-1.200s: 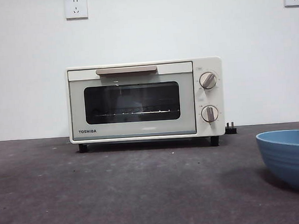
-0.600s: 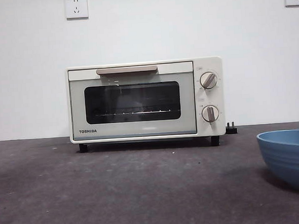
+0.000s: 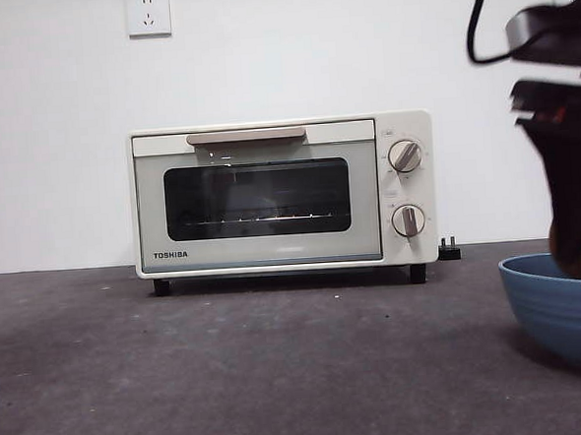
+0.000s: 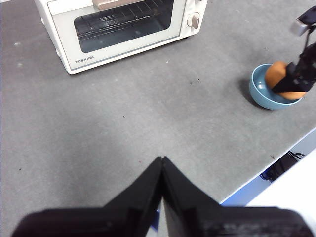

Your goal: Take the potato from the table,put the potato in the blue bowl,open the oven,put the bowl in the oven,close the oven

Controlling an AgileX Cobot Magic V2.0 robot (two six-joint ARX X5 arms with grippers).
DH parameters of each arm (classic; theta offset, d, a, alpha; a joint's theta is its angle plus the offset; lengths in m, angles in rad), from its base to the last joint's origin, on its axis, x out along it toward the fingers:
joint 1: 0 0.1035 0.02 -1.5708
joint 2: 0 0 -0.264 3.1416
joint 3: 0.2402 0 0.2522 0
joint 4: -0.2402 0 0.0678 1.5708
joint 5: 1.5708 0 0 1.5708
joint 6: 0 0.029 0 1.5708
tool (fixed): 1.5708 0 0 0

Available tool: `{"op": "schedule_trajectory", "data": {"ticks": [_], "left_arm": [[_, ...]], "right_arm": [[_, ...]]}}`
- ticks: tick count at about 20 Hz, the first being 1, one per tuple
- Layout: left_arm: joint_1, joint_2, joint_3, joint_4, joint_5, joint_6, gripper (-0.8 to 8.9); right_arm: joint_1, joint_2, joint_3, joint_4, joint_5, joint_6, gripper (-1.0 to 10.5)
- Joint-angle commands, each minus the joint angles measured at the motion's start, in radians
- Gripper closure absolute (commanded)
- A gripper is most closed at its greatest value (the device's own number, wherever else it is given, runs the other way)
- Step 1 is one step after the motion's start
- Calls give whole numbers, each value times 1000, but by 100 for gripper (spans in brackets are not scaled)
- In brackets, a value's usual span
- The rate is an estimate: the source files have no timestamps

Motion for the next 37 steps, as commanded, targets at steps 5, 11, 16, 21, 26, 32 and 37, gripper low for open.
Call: {"op": "schedule_trajectory", "data": {"ticks": [5, 11, 16, 21, 26, 32, 37], "left_arm": [[-4, -1, -6, 0, -7, 19, 819], [-4, 8, -6, 2, -14, 25, 819], [-4, 11, -6, 5, -14, 29, 819], [-4, 11, -6, 5, -14, 30, 819], [-4, 35, -6, 51, -14, 30, 819], [-4, 209, -6, 263, 1, 31, 819], [-4, 473, -6, 549, 119, 38, 819]], "right_arm": [[-2, 56, -9, 41, -16, -3, 931], [-2, 56, -6, 42, -11, -3, 570], [-1, 56, 43, 11, -3, -7, 529], [1, 55, 121, -93, 50, -31, 529], [3, -19, 227, -193, 53, -41, 541], [3, -183, 397, -362, 53, -41, 936], [3, -344, 429, -443, 52, -13, 958]]}}
